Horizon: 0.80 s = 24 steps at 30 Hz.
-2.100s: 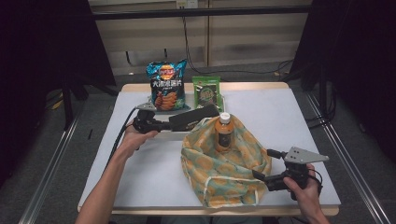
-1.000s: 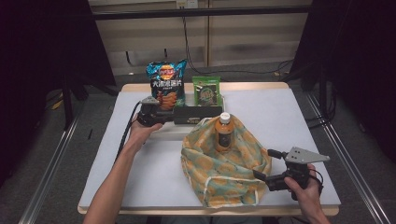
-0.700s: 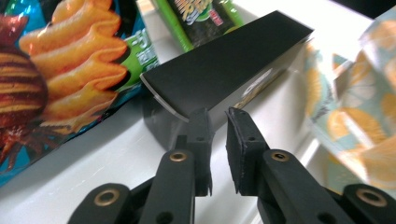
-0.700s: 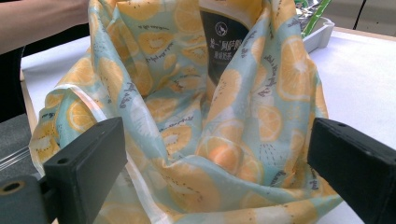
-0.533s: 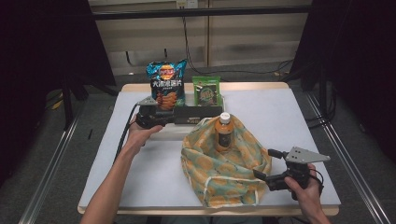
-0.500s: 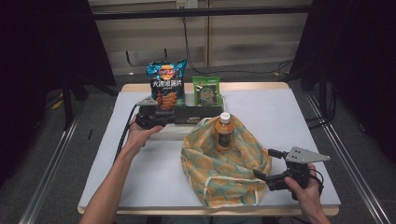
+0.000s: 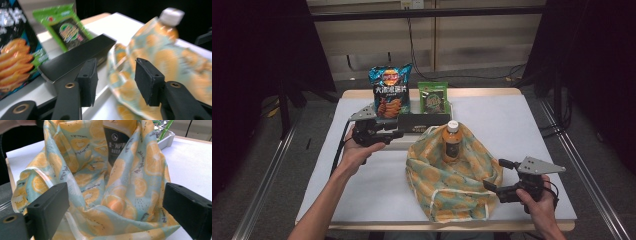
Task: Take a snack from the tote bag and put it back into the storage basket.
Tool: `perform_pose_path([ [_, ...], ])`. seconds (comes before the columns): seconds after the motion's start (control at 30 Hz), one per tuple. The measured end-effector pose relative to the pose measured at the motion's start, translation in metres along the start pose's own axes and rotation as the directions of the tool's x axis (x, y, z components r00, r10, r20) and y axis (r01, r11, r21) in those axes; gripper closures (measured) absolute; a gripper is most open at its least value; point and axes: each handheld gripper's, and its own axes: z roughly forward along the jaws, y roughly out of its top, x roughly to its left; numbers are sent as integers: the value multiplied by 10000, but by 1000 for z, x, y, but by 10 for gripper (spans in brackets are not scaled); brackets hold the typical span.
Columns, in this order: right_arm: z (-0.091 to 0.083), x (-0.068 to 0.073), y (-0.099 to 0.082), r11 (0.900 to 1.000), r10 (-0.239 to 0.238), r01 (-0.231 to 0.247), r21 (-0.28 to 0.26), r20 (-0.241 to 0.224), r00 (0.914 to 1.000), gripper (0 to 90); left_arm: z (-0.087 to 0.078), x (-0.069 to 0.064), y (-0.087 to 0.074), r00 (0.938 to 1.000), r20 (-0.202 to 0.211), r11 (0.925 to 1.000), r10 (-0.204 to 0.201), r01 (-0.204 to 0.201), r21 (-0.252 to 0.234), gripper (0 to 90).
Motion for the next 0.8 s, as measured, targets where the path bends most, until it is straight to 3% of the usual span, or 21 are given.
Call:
perform_pose_path([
  [0.27, 0, 0, -1, 10000, -66, 66, 66, 18, 10000, 82, -1, -30, 3, 9986, 258, 9988, 453, -449, -175, 557],
  [0.33, 0, 0, -1, 9999, -85, 85, 66, 24, 10000, 82, 0, -36, 2, 9974, 639, 9981, 328, -293, -545, 559],
  [0.4, 1, 0, -1, 9999, -55, 55, 92, 42, 10000, 83, 2, -44, 2, 9955, 825, 9976, 474, -430, -537, 598],
  [0.7, 0, -1, -1, 10000, -67, 66, 39, 156, 9999, 83, 29, -72, 10, 9856, 1575, 9970, 610, -527, -559, 607],
  [0.8, 0, -2, -2, 10000, -59, 58, 56, 172, 9998, 83, 41, -79, 13, 9836, 1695, 9978, 617, -568, -337, 600],
])
